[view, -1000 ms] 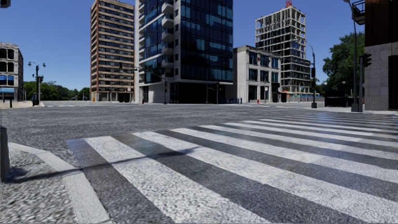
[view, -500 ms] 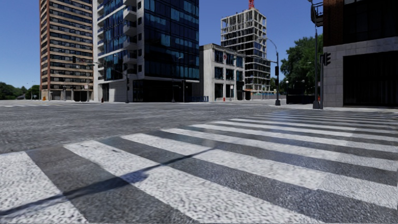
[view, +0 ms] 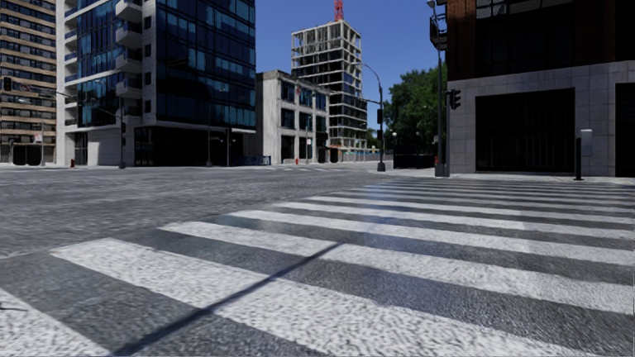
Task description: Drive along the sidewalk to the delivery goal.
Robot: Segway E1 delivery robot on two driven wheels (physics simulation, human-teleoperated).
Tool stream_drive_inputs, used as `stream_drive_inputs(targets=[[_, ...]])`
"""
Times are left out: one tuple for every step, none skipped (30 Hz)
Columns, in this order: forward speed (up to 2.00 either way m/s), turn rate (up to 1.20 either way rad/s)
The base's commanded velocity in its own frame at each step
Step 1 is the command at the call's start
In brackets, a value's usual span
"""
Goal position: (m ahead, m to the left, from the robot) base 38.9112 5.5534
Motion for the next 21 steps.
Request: stream_drive_inputs(targets=[[1.95, -0.53], [1.95, -0.53], [1.95, -0.53], [1.95, -0.53], [1.95, -0.53], [1.95, -0.53], [1.95, -0.53], [1.95, -0.53], [1.95, -0.53], [1.95, -0.53], [1.95, -0.53], [1.95, -0.53], [1.95, -0.53], [1.95, -0.53], [1.95, -0.53], [1.95, -0.53], [1.95, -0.53], [1.95, -0.53], [1.95, -0.53], [1.94, -0.53], [1.94, -0.53]])
